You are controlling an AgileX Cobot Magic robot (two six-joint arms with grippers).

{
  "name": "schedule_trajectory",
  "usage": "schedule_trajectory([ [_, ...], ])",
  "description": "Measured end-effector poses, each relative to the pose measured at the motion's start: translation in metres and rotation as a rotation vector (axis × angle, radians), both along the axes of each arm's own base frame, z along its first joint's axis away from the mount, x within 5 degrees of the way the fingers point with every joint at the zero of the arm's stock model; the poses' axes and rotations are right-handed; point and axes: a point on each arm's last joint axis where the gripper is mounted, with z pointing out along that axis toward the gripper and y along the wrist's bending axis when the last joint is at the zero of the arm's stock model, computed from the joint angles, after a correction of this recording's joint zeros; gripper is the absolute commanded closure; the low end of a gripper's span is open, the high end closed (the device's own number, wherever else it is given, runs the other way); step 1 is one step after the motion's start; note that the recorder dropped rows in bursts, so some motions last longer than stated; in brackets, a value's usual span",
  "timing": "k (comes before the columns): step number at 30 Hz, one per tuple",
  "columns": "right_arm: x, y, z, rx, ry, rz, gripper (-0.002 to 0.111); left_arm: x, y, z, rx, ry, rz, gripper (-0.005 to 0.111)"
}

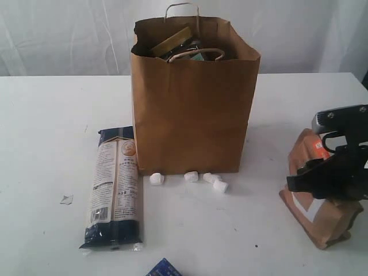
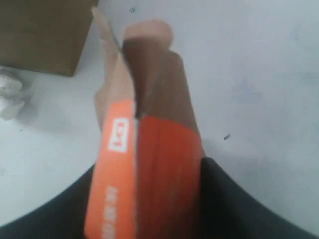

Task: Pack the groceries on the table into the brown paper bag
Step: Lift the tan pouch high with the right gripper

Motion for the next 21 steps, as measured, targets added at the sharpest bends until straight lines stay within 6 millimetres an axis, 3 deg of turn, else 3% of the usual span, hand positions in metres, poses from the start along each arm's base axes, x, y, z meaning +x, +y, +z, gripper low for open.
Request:
schedule_trajectory([
  [7,0.001,0.001,0.002,0.004,0.017,0.003,0.108,0.0,0.0,0.0,0.0,0.0,0.0,0.107],
  [11,0.004,0.003,0.013,0.01,0.048,0.021,0.108,0.0,0.0,0.0,0.0,0.0,0.0,0.107],
  [21,0.014,0.001,0.078,-0.002,0.017,0.06,0.108,0.0,0.0,0.0,0.0,0.0,0.0,0.107],
])
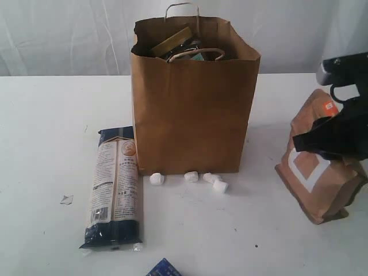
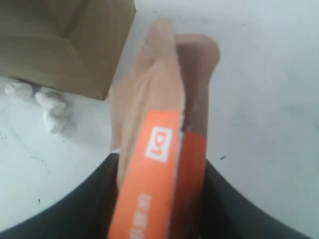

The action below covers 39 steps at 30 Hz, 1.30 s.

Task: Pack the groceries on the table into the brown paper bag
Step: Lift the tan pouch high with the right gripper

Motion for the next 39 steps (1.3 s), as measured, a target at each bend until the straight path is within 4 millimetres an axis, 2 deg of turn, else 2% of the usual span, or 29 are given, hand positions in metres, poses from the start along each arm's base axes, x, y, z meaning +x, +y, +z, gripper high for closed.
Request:
schedule_trajectory([
  [6,0.001,-0.007,0.045,-0.026,-0.026,0.02,0.108,0.0,0.0,0.0,0.0,0.0,0.0,0.107],
  [14,0.007,-0.017,0.135,-0.007,-0.294,-0.019,0.108,0.0,-0.001,0.0,0.0,0.0,-0.009,0.107],
  [19,0.012,-0.028,0.172,0.032,-0.44,-0.081,0.108,0.0,-0.001,0.0,0.0,0.0,-0.009,0.107],
  [21,0.022,-0.033,0.179,0.066,-0.481,-0.113,0.108,0.0,-0.001,0.0,0.0,0.0,-0.009,0.107],
  [24,0.046,-0.038,0.176,0.166,-0.466,-0.125,0.108,-0.001,-0.001,0.001,0.0,-0.011,-0.009,0.107],
  [29,0.078,-0.028,0.168,0.347,-0.422,0.052,0.108,-0.002,-0.001,0.002,0.001,-0.022,-0.009,0.107],
  [32,0.088,-0.02,0.172,0.454,-0.446,0.122,0.108,-0.002,-0.001,0.002,0.001,-0.022,-0.009,0.107],
  [39,0.107,-0.017,0.182,0.5,-0.535,0.188,0.108,-0.002,-0.001,0.002,0.001,-0.022,-0.009,0.107],
])
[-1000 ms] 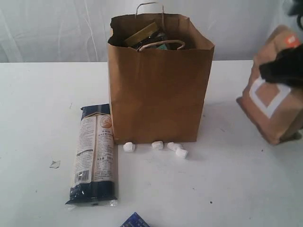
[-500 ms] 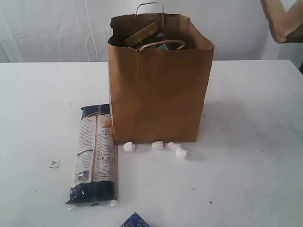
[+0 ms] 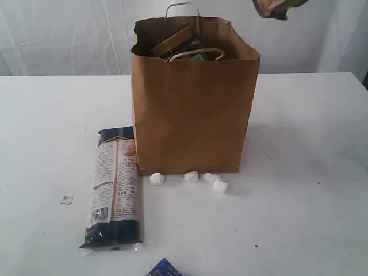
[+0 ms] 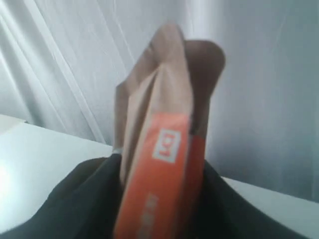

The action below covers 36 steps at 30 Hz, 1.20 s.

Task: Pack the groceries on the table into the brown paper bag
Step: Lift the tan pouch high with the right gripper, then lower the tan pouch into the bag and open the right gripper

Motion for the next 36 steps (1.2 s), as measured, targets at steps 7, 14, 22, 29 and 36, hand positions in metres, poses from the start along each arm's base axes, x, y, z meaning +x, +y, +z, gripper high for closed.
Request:
schedule_trajectory([
  [7,0.024,0.005,0.002,0.033,-0.11,0.1,0.108,0.0,0.0,0.0,0.0,0.0,0.0,0.107],
  [14,0.052,0.017,-0.041,0.094,-0.122,0.37,0.108,0.0,0.0,0.0,0.0,0.0,0.0,0.107],
  [22,0.065,0.026,-0.075,0.125,-0.039,0.502,0.108,0.0,0.0,0.0,0.0,0.0,0.0,0.107],
  [29,0.072,0.027,-0.101,-0.076,0.098,0.444,0.108,0.0,0.0,0.0,0.0,0.0,0.0,0.107],
  [36,0.071,0.032,-0.103,-0.117,0.11,0.442,0.108,0.0,0.0,0.0,0.0,0.0,0.0,0.107],
])
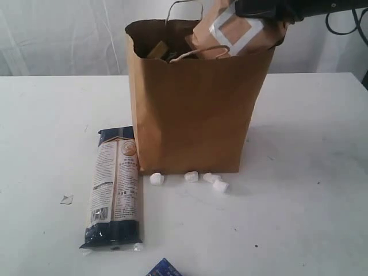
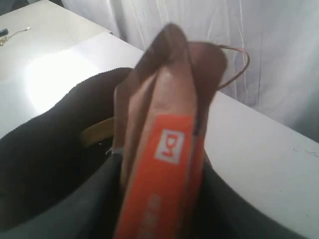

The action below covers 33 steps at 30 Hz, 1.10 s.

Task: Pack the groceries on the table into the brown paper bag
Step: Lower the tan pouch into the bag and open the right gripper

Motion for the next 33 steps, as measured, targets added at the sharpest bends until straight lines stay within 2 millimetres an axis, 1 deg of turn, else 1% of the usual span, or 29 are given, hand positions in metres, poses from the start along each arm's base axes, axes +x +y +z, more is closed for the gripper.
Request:
schedule_trajectory([
  [2,-0.001,0.004,-0.002,-0.036,-0.005,0.008,0.107,0.0,0.0,0.0,0.0,0.0,0.0,0.107],
  [5,-0.001,0.009,-0.007,-0.127,-0.016,0.011,0.098,0.0,0.0,0.0,0.0,0.0,0.0,0.107],
  [8,0.001,0.011,-0.013,-0.199,-0.02,-0.006,0.082,0.0,0.0,0.0,0.0,0.0,0.0,0.107],
  [10,0.002,0.011,-0.013,-0.202,-0.009,-0.026,0.07,0.0,0.0,0.0,0.0,0.0,0.0,0.107],
  [12,0.003,0.01,-0.013,-0.192,0.003,-0.047,0.06,0.0,0.0,0.0,0.0,0.0,0.0,0.107],
  [14,0.005,0.009,-0.013,-0.187,0.006,-0.072,0.054,0.0,0.0,0.0,0.0,0.0,0.0,0.107],
  [16,0.006,0.009,-0.013,-0.183,0.01,-0.086,0.052,0.0,0.0,0.0,0.0,0.0,0.0,0.107],
  [26,0.004,0.009,-0.011,-0.173,0.027,-0.083,0.052,0.0,0.0,0.0,0.0,0.0,0.0,0.107],
  [28,0.002,0.009,-0.007,-0.172,0.017,-0.084,0.052,0.0,0.0,0.0,0.0,0.0,0.0,0.107],
  [33,-0.006,0.008,0.013,-0.169,-0.043,-0.117,0.052,0.0,0.0,0.0,0.0,0.0,0.0,0.107],
])
